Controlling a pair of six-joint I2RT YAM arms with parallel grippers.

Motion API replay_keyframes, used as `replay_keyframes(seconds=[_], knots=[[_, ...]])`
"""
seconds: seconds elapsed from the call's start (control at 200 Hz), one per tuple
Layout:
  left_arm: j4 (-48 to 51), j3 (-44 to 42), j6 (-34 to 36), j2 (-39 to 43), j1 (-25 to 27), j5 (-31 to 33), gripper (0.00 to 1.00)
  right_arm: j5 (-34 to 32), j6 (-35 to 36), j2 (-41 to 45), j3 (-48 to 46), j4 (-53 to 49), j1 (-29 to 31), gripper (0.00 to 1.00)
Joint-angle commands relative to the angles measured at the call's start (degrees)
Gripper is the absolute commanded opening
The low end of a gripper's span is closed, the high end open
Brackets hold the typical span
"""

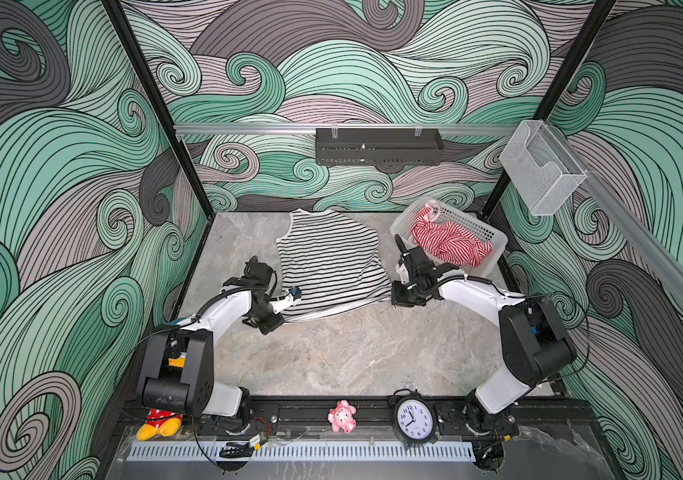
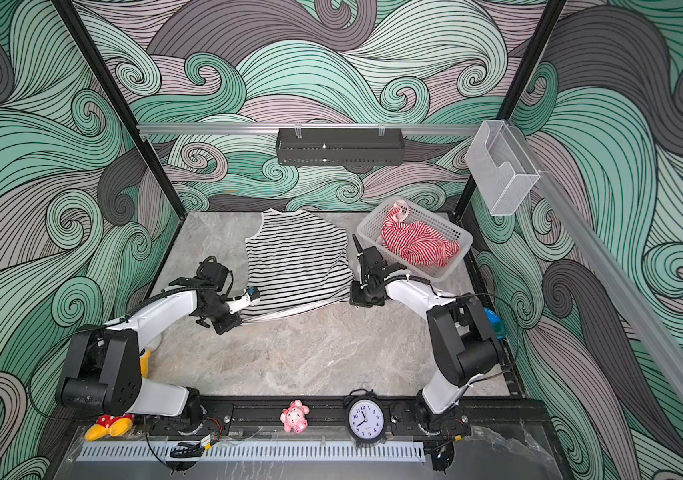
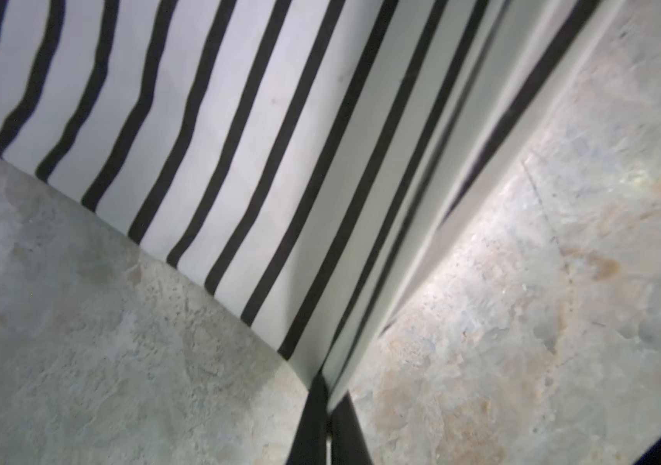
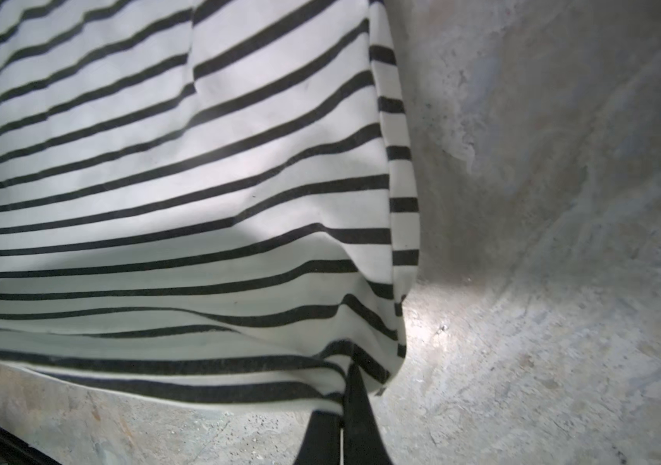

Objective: Fold and stack the tank tops

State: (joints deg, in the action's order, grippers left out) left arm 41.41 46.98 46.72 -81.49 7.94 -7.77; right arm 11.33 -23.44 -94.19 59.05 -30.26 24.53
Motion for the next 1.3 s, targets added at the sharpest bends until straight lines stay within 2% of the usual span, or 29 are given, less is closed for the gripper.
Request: replay_keyframes(seconds=[0.0,0.115,0.195,0.331,0.556,0.681,0.821,0.947,1.082,1.157,1.292], knots=[[3.2,2.2,0.0,4.4,-0.3,3.6,0.00,-2.6,1.0,6.1,0.1,-4.0,0.1,0.00],[0.7,8.1,-6.2,12.1,-1.6,3.6,0.00,-3.4,2.2,15.1,3.0,-6.0,0.6,0.00],[-2.6,13.5,-10.3,17.0,-1.9,3.9,0.00,-4.7,2.3,20.6,8.8,-8.5,1.1,0.00],[3.3,31.6,-18.0,15.8,-2.8,4.1,0.00,-8.6,3.6,25.1,23.9,-16.9,3.4,0.00],[12.4,48.0,-19.8,17.6,-3.1,2.1,0.00,-9.6,5.8,28.5,38.4,-26.0,7.9,0.00],[16.6,54.0,-20.2,20.1,-3.1,1.8,0.00,-9.1,7.3,32.3,40.1,-26.1,10.5,0.00],[19.4,59.1,-20.7,22.1,-3.1,1.6,0.00,-9.4,7.5,35.2,40.5,-26.3,10.5,0.00],[18.9,61.9,-20.6,21.5,-3.1,4.0,0.00,-10.5,6.9,33.1,42.1,-26.9,10.6,0.00],[14.0,60.6,-19.3,18.5,-3.3,6.8,0.00,-14.3,7.5,25.4,48.7,-29.6,10.5,0.00],[10.5,58.7,-19.2,15.9,-4.1,6.3,0.00,-15.7,7.9,19.9,53.5,-31.1,9.8,0.00],[2.9,55.0,-20.9,9.7,-7.3,2.5,0.00,-12.5,7.4,10.0,59.9,-30.9,5.5,0.00]])
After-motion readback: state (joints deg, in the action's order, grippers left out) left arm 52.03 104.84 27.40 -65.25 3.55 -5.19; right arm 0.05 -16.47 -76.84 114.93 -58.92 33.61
